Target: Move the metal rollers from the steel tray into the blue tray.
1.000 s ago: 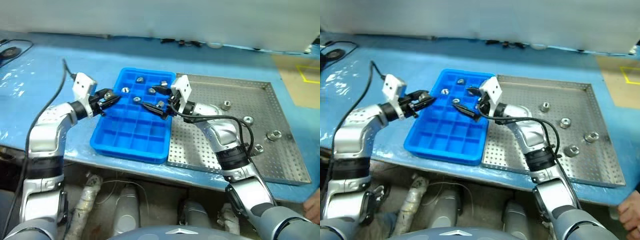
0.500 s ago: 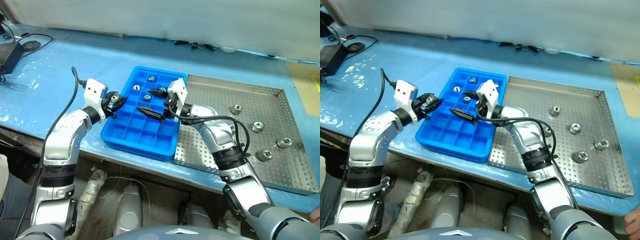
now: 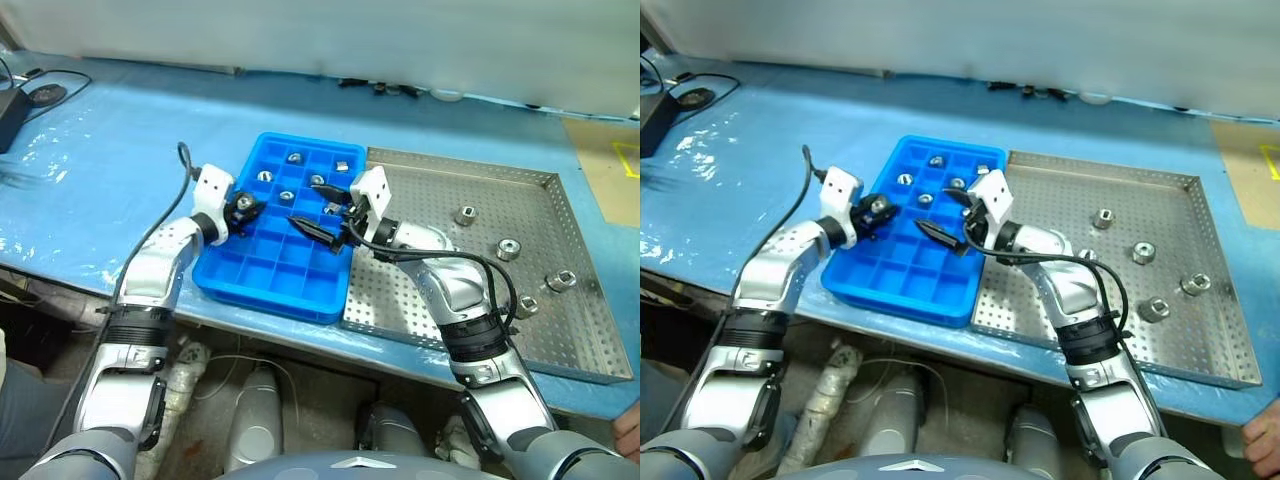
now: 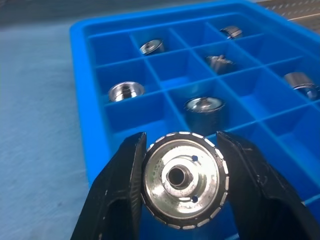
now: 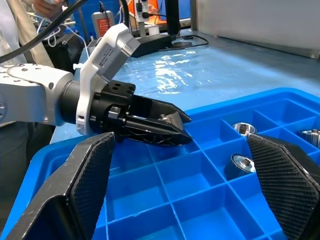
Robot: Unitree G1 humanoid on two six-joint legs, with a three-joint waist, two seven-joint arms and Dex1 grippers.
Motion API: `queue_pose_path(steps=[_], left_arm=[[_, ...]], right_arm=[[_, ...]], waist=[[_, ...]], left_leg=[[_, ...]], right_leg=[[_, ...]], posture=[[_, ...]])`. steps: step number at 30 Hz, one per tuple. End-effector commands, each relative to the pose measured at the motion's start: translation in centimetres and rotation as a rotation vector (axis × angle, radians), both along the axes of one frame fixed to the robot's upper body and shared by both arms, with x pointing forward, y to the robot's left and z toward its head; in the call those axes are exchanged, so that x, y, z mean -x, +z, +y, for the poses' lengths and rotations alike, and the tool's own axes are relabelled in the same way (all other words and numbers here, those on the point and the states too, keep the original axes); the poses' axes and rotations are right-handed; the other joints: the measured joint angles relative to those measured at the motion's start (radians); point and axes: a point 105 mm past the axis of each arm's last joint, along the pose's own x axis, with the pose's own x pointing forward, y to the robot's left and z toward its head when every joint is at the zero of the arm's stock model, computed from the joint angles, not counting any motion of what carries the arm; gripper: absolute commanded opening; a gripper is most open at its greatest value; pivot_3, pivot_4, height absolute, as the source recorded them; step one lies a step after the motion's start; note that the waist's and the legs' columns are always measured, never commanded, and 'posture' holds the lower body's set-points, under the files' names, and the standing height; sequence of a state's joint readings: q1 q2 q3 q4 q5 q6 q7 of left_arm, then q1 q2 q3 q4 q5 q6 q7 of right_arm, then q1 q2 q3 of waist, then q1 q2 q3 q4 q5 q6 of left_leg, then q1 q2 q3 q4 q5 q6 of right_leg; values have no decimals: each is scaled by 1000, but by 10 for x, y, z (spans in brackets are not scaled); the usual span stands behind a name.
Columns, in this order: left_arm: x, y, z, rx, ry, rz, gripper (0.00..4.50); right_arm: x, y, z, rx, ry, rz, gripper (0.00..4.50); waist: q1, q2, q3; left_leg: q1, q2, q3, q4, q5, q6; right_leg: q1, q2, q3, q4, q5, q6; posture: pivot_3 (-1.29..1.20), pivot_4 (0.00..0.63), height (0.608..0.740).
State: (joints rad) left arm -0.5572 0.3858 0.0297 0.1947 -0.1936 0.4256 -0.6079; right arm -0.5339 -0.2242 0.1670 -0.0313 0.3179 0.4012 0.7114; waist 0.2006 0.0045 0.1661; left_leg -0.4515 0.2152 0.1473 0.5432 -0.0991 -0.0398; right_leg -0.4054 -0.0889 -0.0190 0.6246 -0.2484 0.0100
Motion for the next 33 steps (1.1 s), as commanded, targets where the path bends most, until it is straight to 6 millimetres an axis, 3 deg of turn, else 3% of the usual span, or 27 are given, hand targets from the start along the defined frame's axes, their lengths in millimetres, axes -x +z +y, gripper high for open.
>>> queue_pose_path(steps=[1, 11, 29, 33], left_arm=[[-2, 13, -6, -23, -44, -44, 1854], [-5, 12, 22, -42, 34, -24, 1854], [13, 24, 38, -67, 56, -46, 1854], [9, 17, 43, -83, 87, -31, 1854]], right_arm=[[4, 12, -4, -29, -10, -37, 4500], [10, 11, 0, -3, 36, -41, 4500], [8, 6, 2, 9, 38, -39, 4500], [7, 4, 1, 14, 32, -35, 4500]], waist=[[-4, 0, 0], [-33, 0, 0], [-47, 0, 0], [-47, 0, 0]], left_leg=[[0, 0, 0, 0, 0, 0], [0, 1, 0, 0, 0, 0], [0, 1, 0, 0, 1, 1], [1, 1, 0, 1, 1, 1]], right_leg=[[0, 0, 0, 0, 0, 0], [0, 0, 0, 0, 0, 0], [0, 0, -1, 1, 0, -1], [1, 0, -2, 1, -1, -2]], posture=[[166, 150, 740], [158, 150, 740], [164, 150, 740], [167, 150, 740]])
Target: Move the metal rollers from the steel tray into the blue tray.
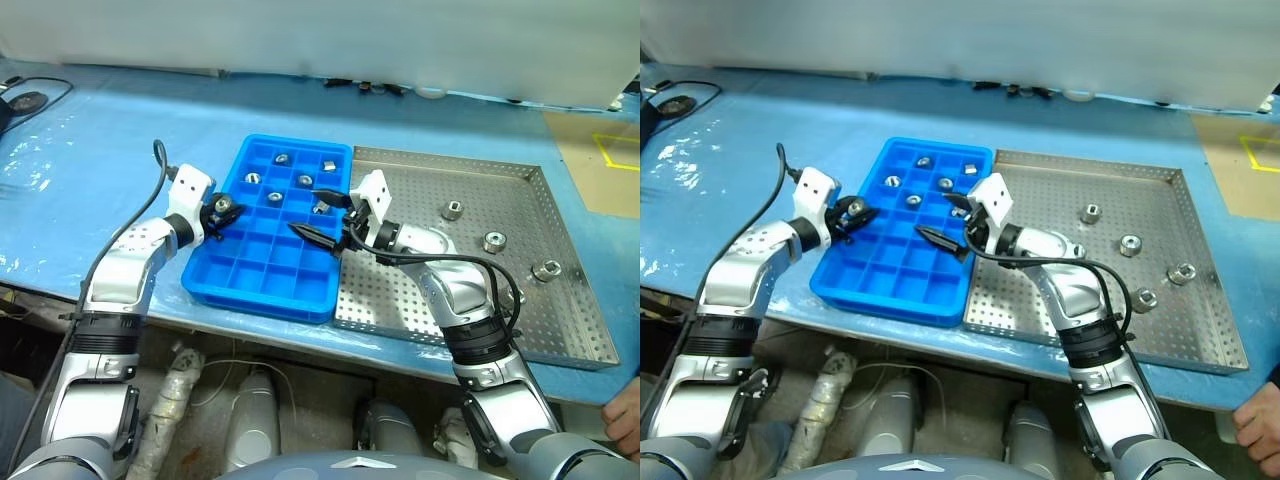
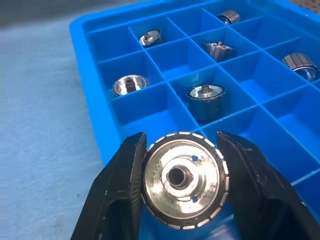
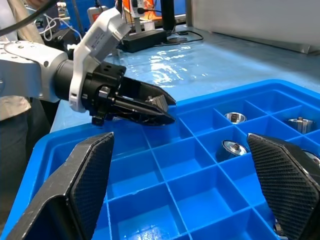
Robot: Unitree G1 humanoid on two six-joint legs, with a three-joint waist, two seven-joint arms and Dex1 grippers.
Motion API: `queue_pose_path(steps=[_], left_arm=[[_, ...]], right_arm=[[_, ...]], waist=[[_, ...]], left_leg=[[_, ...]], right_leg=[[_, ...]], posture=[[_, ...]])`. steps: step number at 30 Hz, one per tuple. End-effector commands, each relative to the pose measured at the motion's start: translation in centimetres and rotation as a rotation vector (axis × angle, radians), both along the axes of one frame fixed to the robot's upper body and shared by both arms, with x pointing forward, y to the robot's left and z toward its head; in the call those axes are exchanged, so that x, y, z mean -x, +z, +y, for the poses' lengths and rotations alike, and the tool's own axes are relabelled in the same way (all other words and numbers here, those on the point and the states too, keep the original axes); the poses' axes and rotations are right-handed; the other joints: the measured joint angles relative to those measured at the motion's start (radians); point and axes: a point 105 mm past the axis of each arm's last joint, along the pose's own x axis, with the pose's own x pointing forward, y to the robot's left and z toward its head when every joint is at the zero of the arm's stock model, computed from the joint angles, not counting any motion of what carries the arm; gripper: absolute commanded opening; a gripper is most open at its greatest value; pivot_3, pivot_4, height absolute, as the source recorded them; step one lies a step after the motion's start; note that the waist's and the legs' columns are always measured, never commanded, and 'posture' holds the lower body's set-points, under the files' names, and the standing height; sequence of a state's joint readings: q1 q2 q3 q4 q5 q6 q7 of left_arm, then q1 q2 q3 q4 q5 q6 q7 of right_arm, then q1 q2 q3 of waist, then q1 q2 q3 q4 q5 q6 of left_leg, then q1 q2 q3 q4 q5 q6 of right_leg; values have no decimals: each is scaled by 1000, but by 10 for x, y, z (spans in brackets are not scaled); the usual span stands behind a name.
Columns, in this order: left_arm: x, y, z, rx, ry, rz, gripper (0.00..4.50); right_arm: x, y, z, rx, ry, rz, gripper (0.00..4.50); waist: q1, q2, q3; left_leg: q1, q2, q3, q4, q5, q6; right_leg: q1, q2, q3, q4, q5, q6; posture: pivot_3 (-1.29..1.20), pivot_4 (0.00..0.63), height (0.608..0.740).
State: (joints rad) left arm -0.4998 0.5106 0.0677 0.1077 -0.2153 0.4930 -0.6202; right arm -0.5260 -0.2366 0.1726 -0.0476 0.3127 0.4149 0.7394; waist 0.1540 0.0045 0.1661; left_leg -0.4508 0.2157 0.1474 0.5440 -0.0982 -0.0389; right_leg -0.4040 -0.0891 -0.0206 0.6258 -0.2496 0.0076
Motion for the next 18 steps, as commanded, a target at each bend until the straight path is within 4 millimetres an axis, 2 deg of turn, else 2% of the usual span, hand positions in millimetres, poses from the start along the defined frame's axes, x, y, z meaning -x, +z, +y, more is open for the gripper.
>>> queue_pose_path(steps=[1, 5, 8, 14, 18], left_arm=[[-5, 8, 5, -15, 34, -42, 2204], [-9, 6, -1, -19, 24, -34, 3490], [-7, 8, -7, -13, -9, -34, 3490], [-4, 29, -27, 39, -108, -81, 3490], [-6, 47, -53, 83, -227, -112, 3490]], right_arm=[[3, 5, 1, -7, 5, -36, 4500], [3, 3, 1, -4, 1, -32, 4500], [2, 2, 0, -5, -7, -29, 4500], [3, 1, -10, -1, -44, -32, 4500], [-2, 12, -32, -20, -122, -47, 4500]], waist=[[0, 0, 0], [0, 0, 0], [-1, 0, 0], [-1, 0, 0], [-1, 0, 0]], left_leg=[[0, 0, 0, 0, 0, 0], [0, 0, 0, 0, 0, 0], [0, 0, 0, 1, 0, 0], [0, 1, 0, 0, 1, 0], [0, 0, 0, 1, 2, 2]], right_leg=[[0, 0, 0, 0, 0, 0], [0, 0, 0, 0, 0, 1], [0, 0, 0, 0, 1, 1], [0, 0, -1, 0, 1, 1], [1, 0, -1, 0, 0, 0]], posture=[[168, 150, 740], [165, 150, 740], [160, 150, 740], [109, 150, 740], [36, 150, 740]])
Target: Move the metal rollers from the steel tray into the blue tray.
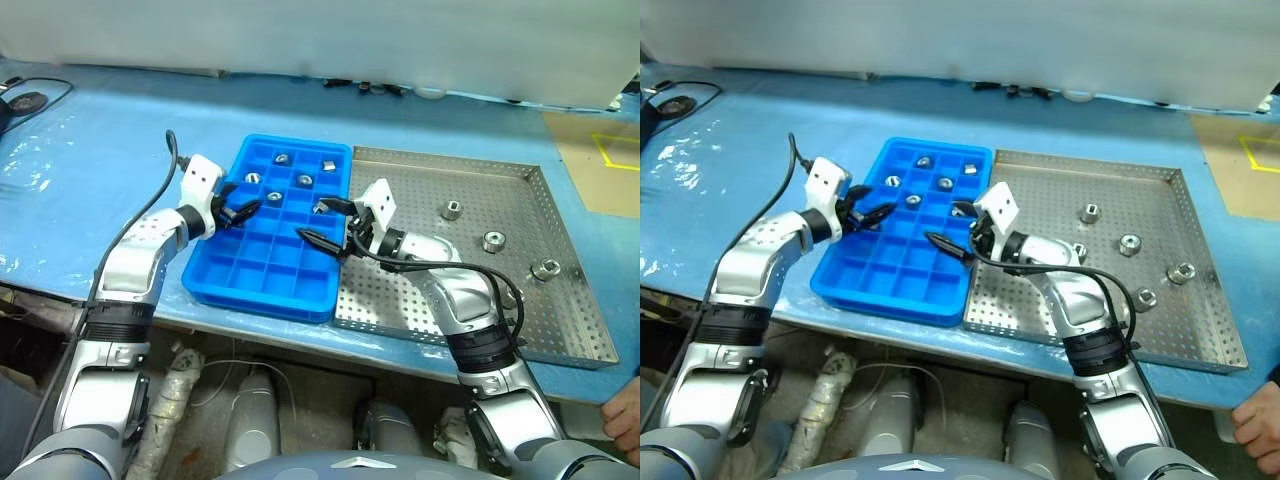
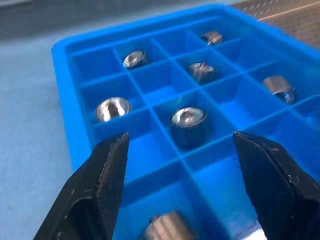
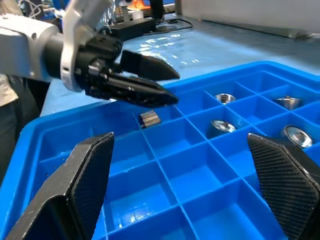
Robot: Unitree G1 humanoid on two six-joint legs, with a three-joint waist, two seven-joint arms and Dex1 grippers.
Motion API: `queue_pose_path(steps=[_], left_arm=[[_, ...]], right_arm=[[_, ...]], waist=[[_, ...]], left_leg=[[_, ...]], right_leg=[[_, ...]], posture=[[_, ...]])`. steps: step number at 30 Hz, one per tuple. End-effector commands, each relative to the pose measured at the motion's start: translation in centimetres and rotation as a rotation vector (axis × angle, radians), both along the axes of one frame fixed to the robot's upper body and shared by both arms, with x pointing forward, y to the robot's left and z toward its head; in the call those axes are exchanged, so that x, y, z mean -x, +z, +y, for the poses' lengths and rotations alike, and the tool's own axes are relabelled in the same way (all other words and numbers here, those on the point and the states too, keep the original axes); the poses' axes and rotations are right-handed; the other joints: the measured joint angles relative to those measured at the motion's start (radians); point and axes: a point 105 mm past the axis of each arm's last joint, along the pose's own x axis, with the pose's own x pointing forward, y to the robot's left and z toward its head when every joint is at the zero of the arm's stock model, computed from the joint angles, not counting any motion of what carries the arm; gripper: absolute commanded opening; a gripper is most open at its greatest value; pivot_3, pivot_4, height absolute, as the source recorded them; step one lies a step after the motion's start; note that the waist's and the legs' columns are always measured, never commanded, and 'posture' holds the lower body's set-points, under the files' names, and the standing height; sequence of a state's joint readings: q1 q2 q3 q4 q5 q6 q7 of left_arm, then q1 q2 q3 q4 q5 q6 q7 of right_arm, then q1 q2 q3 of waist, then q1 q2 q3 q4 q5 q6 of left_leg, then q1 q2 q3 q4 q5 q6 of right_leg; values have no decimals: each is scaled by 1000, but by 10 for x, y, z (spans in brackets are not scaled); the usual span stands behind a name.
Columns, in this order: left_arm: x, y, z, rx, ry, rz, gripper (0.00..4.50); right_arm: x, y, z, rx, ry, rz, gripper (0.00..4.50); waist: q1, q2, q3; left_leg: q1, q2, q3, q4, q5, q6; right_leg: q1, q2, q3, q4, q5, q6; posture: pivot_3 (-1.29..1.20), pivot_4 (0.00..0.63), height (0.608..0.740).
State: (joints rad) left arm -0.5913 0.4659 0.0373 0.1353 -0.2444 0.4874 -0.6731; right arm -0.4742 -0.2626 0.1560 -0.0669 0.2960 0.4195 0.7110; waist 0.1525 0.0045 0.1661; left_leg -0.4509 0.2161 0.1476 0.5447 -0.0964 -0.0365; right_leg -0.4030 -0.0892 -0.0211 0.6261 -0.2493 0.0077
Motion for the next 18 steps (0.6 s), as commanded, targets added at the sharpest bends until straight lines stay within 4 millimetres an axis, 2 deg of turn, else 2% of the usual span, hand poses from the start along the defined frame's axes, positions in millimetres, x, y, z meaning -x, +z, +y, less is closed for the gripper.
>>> queue_pose_path(steps=[1, 5, 10, 14, 18], left_arm=[[-1, 30, -28, 35, -131, -83, 3490], [-21, 33, -63, -3, -200, -102, 3490], [-30, 40, -125, 31, -390, -107, 3490], [-24, 28, -174, -23, -535, -98, 3490], [-12, 24, -211, -33, -641, -87, 3490]], right_arm=[[-2, 28, -24, -48, -76, -75, 4500], [-4, 36, -59, -21, -200, -115, 4500], [6, 43, -96, 7, -361, -155, 4500], [26, 44, -120, 28, -494, -177, 4500], [44, 47, -140, 40, -625, -199, 4500]], waist=[[0, 0, 0], [-3, 0, 0], [-32, 0, 0], [-75, 0, 0], [-128, 1, 0]], left_leg=[[0, 0, 0, 0, 0, 0], [1, -1, 2, 1, 1, 2], [4, -3, 3, 1, 2, 4], [5, -5, 6, 2, 0, 11], [7, -7, 11, 2, -4, 18]], right_leg=[[0, 0, 0, 0, 0, 0], [3, -2, 2, 0, 0, -1], [5, -2, 10, -1, 2, 3], [5, -2, 14, -2, 3, 5], [5, -3, 19, -4, 3, 5]], posture=[[20, 150, 740], [-99, 150, 740], [-290, 150, 740], [-467, 150, 740], [-595, 150, 740]])
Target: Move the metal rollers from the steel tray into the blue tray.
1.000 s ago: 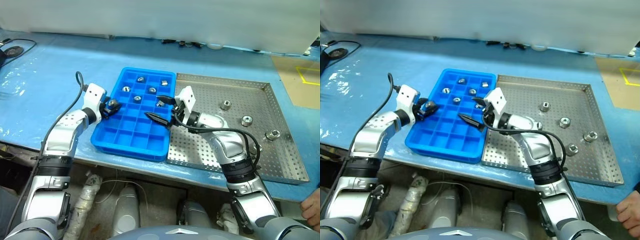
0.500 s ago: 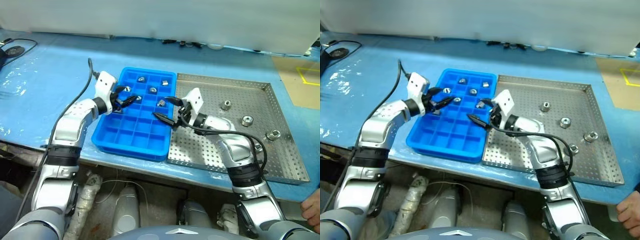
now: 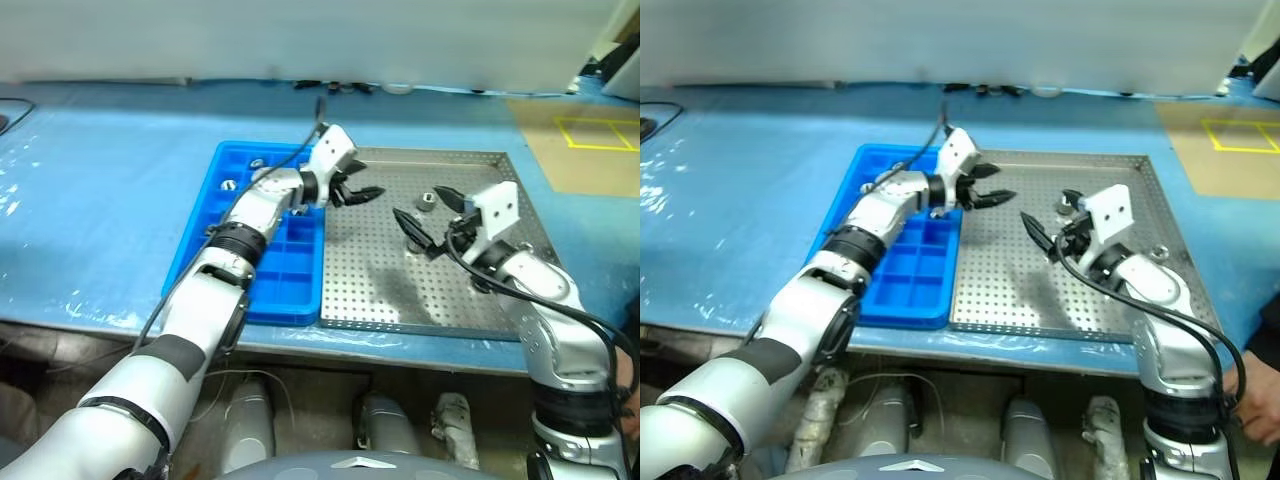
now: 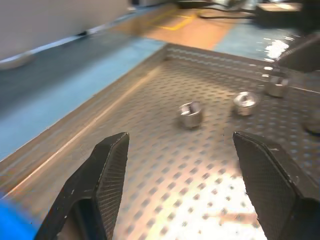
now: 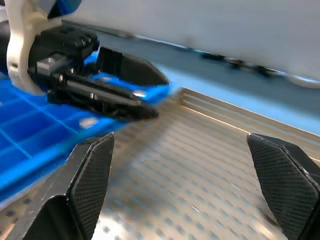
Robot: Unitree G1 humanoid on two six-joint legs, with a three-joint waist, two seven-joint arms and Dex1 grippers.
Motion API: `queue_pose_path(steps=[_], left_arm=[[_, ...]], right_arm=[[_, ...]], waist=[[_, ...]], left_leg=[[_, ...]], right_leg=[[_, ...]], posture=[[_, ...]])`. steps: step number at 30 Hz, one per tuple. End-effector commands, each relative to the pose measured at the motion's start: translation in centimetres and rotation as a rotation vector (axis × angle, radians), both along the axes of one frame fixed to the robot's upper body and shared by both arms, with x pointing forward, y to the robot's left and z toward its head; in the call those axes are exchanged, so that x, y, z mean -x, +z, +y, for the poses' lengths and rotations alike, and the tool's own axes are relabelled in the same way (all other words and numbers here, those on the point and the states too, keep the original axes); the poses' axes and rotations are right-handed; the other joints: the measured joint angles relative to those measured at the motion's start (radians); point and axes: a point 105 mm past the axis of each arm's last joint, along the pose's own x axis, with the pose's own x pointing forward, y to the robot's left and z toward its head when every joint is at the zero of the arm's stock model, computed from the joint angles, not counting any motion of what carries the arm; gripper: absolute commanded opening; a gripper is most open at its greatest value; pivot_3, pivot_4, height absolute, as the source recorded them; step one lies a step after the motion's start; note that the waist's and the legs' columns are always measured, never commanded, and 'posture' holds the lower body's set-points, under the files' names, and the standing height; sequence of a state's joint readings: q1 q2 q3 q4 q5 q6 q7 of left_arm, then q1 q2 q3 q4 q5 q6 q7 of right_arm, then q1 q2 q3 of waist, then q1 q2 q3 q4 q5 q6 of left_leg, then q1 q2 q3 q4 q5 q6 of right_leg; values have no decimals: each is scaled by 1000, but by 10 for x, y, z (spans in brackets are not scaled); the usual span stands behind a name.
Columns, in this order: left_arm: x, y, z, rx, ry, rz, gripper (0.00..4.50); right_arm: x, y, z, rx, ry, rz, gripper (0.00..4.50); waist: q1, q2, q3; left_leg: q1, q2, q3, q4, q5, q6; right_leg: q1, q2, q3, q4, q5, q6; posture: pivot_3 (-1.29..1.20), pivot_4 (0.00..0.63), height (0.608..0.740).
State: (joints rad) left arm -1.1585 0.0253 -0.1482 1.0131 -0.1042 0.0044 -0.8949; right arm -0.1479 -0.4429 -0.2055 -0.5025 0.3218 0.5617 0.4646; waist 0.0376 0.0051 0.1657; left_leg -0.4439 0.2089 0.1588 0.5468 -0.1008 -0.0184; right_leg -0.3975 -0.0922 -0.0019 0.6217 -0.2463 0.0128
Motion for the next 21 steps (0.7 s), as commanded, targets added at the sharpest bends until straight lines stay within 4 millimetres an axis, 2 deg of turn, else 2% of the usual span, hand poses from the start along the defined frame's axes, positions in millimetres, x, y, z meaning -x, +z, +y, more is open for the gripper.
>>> queue_pose_path(steps=[1, 8, 11, 14, 21], left_arm=[[9, 7, -25, -21, -83, -47, 3490], [14, -16, -46, -137, -76, -36, 3490], [12, -24, -44, -176, -46, -31, 3490], [10, -41, -42, -233, 10, -20, 3490], [8, -54, -46, -254, 100, -4, 3490]], right_arm=[[18, 21, -12, 9, -92, -86, 4500], [45, 13, -21, -10, -223, -68, 4500], [51, 10, -21, -22, -251, -63, 4500], [53, 3, -27, -40, -299, -48, 4500], [63, -14, -33, -65, -364, -8, 4500]], waist=[[-26, 0, 0], [-104, 1, -1], [-131, 1, 0], [-155, 1, -1], [-204, 1, 0]], left_leg=[[1, 0, 2, 0, -3, 5], [6, 0, 14, 1, -7, 11], [5, 0, 16, 6, -10, 16], [5, -1, 16, 12, -14, 21], [1, -9, 18, 18, -21, 33]], right_leg=[[0, 0, 2, -1, 0, 0], [0, -1, 6, -8, -1, -1], [2, -2, 7, -11, 0, 1], [6, -4, 7, -13, 0, 1], [9, -17, 5, -18, 0, 1]], posture=[[-613, 150, 740], [-738, 150, 740], [-753, 150, 740], [-770, 150, 740], [-799, 150, 740]])
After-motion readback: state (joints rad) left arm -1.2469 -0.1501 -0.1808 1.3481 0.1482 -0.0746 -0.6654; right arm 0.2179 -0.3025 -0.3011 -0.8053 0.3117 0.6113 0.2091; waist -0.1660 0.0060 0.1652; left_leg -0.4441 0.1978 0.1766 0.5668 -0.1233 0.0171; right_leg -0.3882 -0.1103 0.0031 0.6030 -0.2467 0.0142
